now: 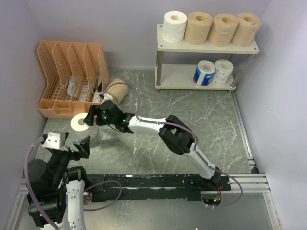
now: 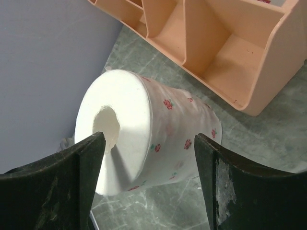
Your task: Place and organize the paper towels onto the shelf
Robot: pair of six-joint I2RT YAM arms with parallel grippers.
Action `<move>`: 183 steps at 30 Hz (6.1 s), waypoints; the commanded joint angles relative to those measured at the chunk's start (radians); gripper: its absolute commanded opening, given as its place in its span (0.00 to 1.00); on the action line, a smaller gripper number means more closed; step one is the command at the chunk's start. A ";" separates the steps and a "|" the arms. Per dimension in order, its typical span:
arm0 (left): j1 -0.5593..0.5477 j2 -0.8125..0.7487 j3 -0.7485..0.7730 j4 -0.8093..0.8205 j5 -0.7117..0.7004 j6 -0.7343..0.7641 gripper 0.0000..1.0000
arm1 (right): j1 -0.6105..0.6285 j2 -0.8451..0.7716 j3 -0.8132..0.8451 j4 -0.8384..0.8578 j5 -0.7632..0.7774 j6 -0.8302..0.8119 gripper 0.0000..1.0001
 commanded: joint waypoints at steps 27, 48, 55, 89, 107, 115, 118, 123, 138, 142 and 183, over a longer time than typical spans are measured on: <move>0.007 -0.003 0.007 0.017 0.017 0.007 0.99 | -0.030 -0.581 -0.389 0.030 0.211 0.008 0.00; 0.002 -0.002 0.008 0.017 0.025 0.012 0.99 | -0.551 -1.129 -0.688 -0.180 0.345 0.010 0.00; 0.002 0.001 0.008 0.016 0.030 0.013 0.99 | -0.697 -1.159 -0.722 -0.199 0.268 0.020 0.00; 0.009 -0.003 -0.001 0.028 0.022 0.005 0.99 | -0.927 -0.502 -0.475 0.267 0.216 0.032 0.00; 0.010 0.006 -0.002 0.028 0.029 0.009 0.99 | -1.029 -0.456 -0.468 0.220 0.205 0.007 0.32; 0.009 0.004 -0.002 0.027 0.026 0.009 0.99 | -1.052 -0.387 -0.393 0.175 0.103 0.028 0.46; 0.012 0.005 -0.002 0.028 0.024 0.008 0.99 | -1.051 -0.455 -0.460 0.227 0.104 0.023 0.66; 0.016 0.006 -0.002 0.028 0.028 0.009 0.99 | -0.989 -0.739 -0.713 0.336 0.192 -0.061 1.00; 0.018 0.008 -0.002 0.026 0.050 0.018 0.99 | -0.773 -1.212 -0.722 -0.033 -0.058 -0.533 1.00; 0.018 0.008 -0.001 0.023 0.054 0.023 0.99 | -0.771 -1.173 -0.535 -0.183 -0.057 -0.618 1.00; 0.008 -0.011 -0.001 0.022 0.069 0.030 0.99 | -0.650 -0.181 0.639 -0.257 0.227 -1.550 0.99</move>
